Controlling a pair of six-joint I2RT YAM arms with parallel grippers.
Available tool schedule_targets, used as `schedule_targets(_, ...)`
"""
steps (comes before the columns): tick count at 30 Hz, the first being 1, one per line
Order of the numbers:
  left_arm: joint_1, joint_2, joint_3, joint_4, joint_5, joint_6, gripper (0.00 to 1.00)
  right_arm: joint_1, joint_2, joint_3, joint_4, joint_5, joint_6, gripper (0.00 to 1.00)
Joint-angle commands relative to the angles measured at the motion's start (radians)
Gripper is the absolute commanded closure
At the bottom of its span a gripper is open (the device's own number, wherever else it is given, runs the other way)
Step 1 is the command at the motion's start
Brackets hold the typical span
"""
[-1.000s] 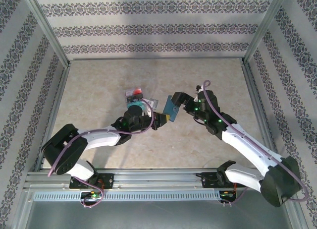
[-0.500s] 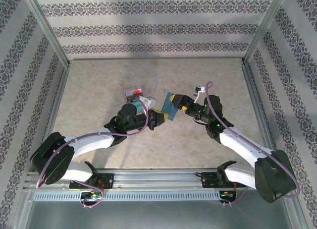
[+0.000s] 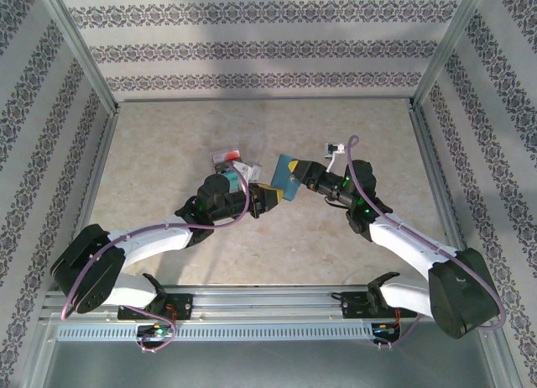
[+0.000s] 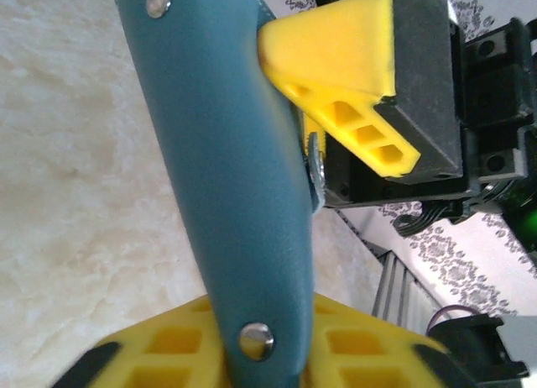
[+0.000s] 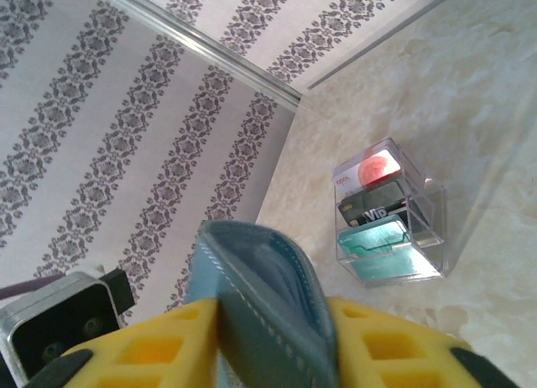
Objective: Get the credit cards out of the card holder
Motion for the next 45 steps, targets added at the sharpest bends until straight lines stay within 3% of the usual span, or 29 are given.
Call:
schedule_targets(1, 0.021, -0.015, 0.013, -0.019, 0.031, 0.001, 0.61, 0.011, -0.029, 0.032, 0.038, -0.070, -0.029, 0.70)
schedule_targets(4, 0.046, -0.041, 0.002, -0.017, 0.033, -0.010, 0.38, 0.015, -0.026, 0.050, 0.018, -0.092, -0.052, 0.72)
schedule_targets(6, 0.066, -0.066, 0.004, -0.058, 0.019, -0.010, 0.30, 0.021, -0.018, 0.066, -0.009, -0.110, -0.073, 0.72)
schedule_targets(11, 0.089, -0.121, 0.059, -0.265, 0.003, 0.093, 0.28, 0.051, 0.023, 0.150, -0.138, -0.156, -0.159, 0.75)
schedule_targets(12, 0.090, -0.128, 0.068, -0.298, 0.016, 0.123, 0.28, 0.055, 0.035, 0.166, -0.156, -0.163, -0.170, 0.80)
schedule_targets(14, 0.091, -0.130, 0.070, -0.317, 0.035, 0.149, 0.27, 0.060, 0.063, 0.183, -0.154, -0.177, -0.167, 1.00)
schedule_targets(19, 0.109, -0.080, 0.097, -0.304, 0.145, 0.122, 0.32, 0.080, 0.130, 0.224, -0.125, -0.205, -0.149, 1.00)
schedule_targets(24, 0.159, -0.121, 0.078, -0.307, 0.167, 0.118, 0.25, 0.080, 0.125, 0.244, -0.173, -0.199, -0.188, 1.00)
schedule_targets(28, 0.239, -0.170, 0.076, -0.360, 0.252, 0.166, 0.22, 0.070, 0.120, 0.269, -0.225, -0.262, -0.229, 1.00)
schedule_targets(32, 0.295, -0.216, 0.090, -0.456, 0.313, 0.244, 0.23, 0.060, 0.122, 0.304, -0.289, -0.344, -0.284, 1.00)
schedule_targets(37, 0.310, -0.219, 0.106, -0.508, 0.416, 0.302, 0.33, 0.050, 0.131, 0.344, -0.326, -0.443, -0.333, 1.00)
schedule_targets(45, 0.308, -0.164, 0.075, -0.341, 0.601, 0.201, 0.50, 0.047, 0.138, 0.409, -0.415, -0.525, -0.419, 1.00)
